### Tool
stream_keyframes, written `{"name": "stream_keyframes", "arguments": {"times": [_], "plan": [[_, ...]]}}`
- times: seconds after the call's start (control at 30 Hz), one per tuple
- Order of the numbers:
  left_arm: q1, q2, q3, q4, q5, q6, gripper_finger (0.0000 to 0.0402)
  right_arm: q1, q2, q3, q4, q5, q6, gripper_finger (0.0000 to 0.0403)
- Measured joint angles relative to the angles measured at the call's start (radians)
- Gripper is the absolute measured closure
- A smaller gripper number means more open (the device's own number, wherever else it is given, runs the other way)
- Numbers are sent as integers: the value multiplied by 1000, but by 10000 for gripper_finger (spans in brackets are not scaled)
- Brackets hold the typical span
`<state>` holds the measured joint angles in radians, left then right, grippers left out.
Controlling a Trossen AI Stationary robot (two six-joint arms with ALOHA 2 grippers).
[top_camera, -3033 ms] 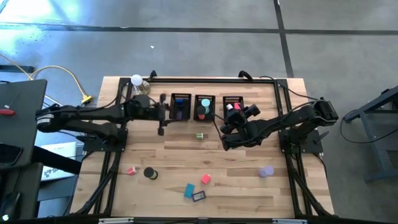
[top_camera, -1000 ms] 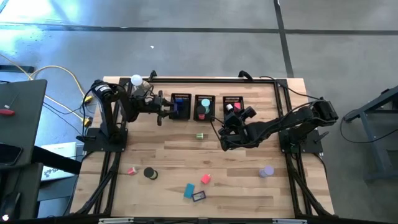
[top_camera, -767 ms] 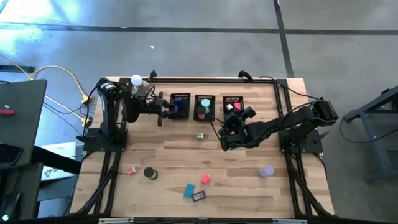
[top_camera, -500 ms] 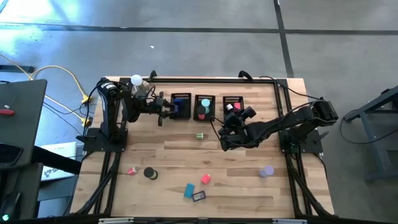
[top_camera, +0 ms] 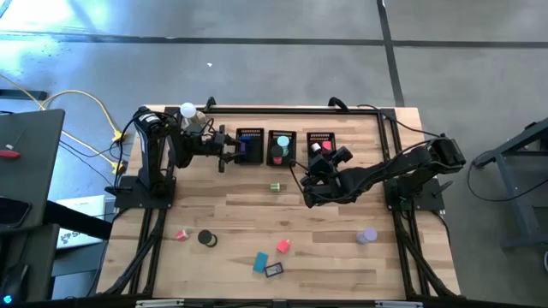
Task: Pick & Place Office items
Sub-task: Put the top dark blue digital clock into the left black bin
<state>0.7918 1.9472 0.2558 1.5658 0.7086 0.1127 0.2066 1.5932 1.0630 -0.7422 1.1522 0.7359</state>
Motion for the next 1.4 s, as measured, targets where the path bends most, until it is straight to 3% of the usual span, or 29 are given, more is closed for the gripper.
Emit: {"name": "stream_keyframes", "arguments": {"times": [1.4], "plan": [[-31,-1,4,2,-52,-61,190,0,0,0,3,-8,-7,137]]}}
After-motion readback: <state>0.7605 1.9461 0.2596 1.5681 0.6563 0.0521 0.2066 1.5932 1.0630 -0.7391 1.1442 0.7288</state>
